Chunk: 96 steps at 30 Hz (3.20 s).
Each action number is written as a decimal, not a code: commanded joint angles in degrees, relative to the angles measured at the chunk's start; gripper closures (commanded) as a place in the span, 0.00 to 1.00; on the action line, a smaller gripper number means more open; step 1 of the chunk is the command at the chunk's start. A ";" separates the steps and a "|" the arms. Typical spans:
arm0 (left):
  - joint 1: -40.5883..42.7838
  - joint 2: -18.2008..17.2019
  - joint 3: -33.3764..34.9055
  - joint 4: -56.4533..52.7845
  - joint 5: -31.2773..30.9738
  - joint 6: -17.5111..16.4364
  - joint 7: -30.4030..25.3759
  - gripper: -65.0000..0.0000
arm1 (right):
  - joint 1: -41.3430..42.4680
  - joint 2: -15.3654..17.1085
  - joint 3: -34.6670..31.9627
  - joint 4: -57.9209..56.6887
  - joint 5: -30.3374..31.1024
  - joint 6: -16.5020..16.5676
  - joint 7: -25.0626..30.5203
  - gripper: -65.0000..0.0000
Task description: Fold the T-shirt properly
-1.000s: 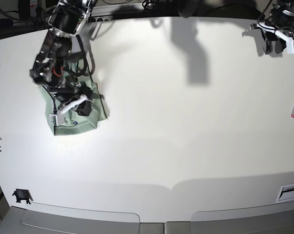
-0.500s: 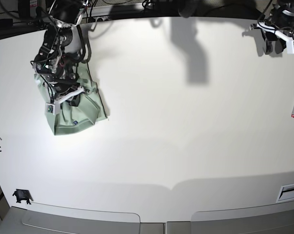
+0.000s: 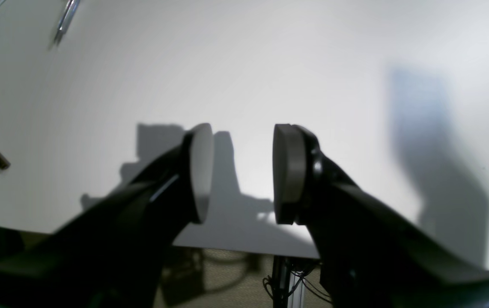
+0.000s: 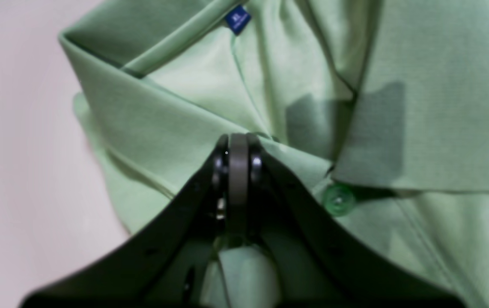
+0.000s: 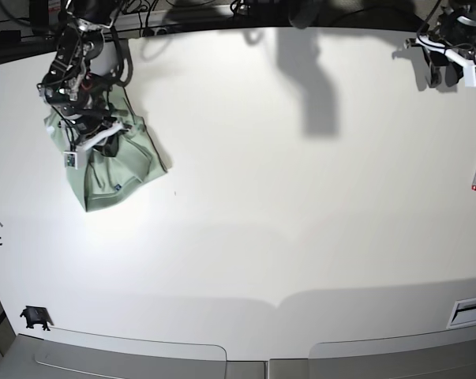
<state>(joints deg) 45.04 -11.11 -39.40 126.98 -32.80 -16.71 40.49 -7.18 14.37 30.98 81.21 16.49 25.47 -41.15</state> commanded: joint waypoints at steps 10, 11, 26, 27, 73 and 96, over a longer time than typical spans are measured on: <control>0.35 -0.35 -0.33 0.98 -0.72 -0.02 -1.16 0.68 | -1.38 6.19 1.79 -1.25 0.90 -0.94 -1.75 1.00; 0.35 -0.35 -0.31 0.98 -0.70 -0.02 -1.14 0.68 | -1.20 6.54 1.88 -1.18 2.19 -1.11 -1.77 1.00; 0.37 -0.37 -0.33 1.79 -0.63 -0.07 -2.80 0.70 | 8.70 6.91 15.78 8.68 29.83 8.85 -12.33 1.00; 0.42 -0.37 -0.33 2.69 -0.35 -0.11 -2.78 0.74 | 8.41 7.04 15.78 10.32 31.91 10.62 -13.79 1.00; 28.57 -13.57 11.50 -19.32 -22.16 -15.06 15.89 1.00 | -52.81 1.79 -5.16 33.14 46.80 14.53 -37.20 1.00; -13.29 -4.50 43.58 -81.13 16.98 -8.33 -22.47 1.00 | -22.18 5.90 -48.87 -24.61 1.25 -1.57 5.86 1.00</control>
<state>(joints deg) 30.98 -15.00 4.19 45.43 -15.77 -24.47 18.04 -28.97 19.84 -18.09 55.94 17.67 23.07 -35.00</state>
